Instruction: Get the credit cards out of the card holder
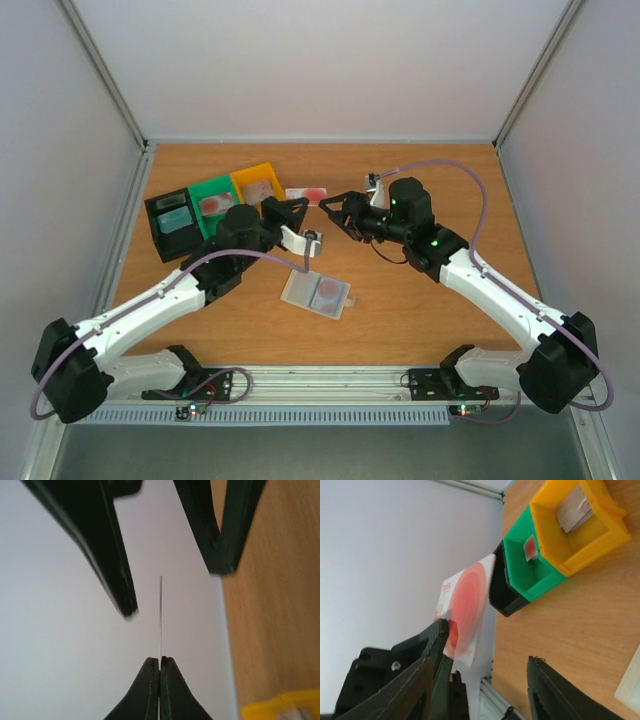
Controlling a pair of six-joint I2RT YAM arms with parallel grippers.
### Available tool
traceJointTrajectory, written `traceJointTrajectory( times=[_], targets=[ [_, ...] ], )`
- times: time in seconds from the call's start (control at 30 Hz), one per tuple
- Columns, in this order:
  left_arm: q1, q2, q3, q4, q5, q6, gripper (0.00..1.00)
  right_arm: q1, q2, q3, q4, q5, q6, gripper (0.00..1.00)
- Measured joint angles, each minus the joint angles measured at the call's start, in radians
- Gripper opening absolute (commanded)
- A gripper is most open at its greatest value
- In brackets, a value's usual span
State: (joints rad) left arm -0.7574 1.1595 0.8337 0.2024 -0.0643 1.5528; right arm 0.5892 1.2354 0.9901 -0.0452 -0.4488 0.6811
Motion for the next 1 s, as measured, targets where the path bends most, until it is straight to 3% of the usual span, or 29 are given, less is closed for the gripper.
traceJointTrajectory(
  times=[0.13, 0.27, 0.43, 0.57, 0.7, 1.0],
  targets=[
    [0.079, -0.025, 0.031, -0.174, 0.008, -0.172, 0.0, -0.019, 0.0, 0.0, -0.029, -0.007, -0.031, 0.59],
    [0.319, -0.026, 0.058, -0.349, 0.123, -0.292, 0.0, -0.056, -0.005, 0.0, -0.076, -0.007, -0.065, 0.6],
    [0.617, 0.032, 0.095, -0.518, 0.325, -0.319, 0.0, -0.102, -0.036, 0.0, -0.137, -0.007, -0.11, 0.63],
    [0.765, 0.15, 0.167, -0.603, 0.47, -0.287, 0.0, -0.132, -0.061, 0.0, -0.159, -0.015, -0.133, 0.65],
    [0.834, 0.254, 0.216, -0.63, 0.557, -0.212, 0.0, -0.164, -0.065, -0.006, -0.173, -0.023, -0.15, 0.68],
    [0.855, 0.413, 0.246, -0.61, 0.61, -0.096, 0.0, -0.193, -0.064, -0.029, -0.237, -0.022, -0.186, 0.72]
  ],
)
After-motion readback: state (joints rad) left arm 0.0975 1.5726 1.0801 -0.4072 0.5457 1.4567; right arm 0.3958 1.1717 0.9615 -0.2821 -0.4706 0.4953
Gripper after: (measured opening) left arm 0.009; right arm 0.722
